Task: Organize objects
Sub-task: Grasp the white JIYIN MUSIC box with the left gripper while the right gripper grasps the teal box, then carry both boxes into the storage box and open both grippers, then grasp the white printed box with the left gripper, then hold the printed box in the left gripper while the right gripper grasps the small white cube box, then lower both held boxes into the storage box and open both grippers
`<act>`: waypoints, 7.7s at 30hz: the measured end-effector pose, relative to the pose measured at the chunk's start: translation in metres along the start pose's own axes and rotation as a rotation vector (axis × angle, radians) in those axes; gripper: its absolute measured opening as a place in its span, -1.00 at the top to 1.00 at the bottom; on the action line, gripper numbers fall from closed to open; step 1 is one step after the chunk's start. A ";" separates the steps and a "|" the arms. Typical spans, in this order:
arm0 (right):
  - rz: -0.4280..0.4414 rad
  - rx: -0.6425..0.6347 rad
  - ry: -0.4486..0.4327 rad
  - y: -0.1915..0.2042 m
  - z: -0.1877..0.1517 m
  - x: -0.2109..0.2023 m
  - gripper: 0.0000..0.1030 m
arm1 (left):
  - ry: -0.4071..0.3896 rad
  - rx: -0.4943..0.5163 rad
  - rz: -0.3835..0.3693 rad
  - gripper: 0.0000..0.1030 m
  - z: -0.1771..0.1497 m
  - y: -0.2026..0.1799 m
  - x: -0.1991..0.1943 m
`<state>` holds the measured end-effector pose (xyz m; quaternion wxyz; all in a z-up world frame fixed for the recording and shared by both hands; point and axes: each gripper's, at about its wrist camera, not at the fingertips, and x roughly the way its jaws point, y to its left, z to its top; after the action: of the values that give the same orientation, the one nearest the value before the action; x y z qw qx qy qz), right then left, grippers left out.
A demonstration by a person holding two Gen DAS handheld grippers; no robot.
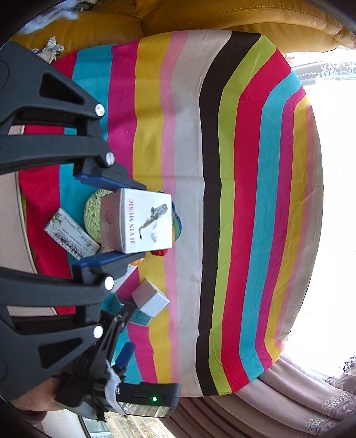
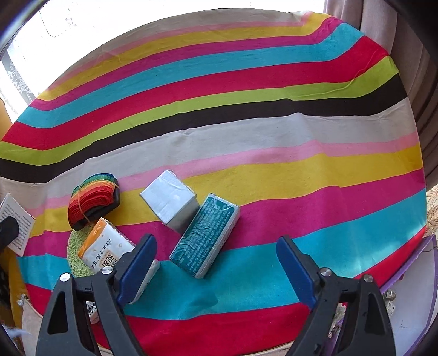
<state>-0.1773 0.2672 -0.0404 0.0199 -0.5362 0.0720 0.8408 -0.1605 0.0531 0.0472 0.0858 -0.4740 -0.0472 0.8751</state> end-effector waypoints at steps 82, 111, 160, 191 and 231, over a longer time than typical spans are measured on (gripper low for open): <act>-0.017 -0.127 -0.296 -0.073 -0.095 -0.132 -1.00 | 0.189 0.300 -0.052 -0.34 -0.081 -0.052 0.018; 0.060 -0.182 -0.210 0.012 -0.019 -0.065 -0.99 | -0.082 -0.025 -0.035 0.29 0.028 -0.007 -0.008; -0.123 -0.140 -0.393 0.017 -0.063 -0.087 0.19 | -0.288 0.135 0.118 0.29 -0.043 -0.024 0.002; -0.142 0.106 -0.336 -0.116 -0.110 -0.115 0.19 | -0.152 0.462 -0.010 0.29 -0.083 -0.172 -0.001; -0.252 0.369 -0.336 -0.236 -0.161 -0.122 -0.27 | 0.030 0.651 -0.471 -0.67 -0.126 -0.272 0.000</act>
<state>0.0456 0.4829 -0.0208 0.2336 -0.3814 0.1523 0.8813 -0.0267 0.3198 0.0229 0.4306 -0.4110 0.1264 0.7935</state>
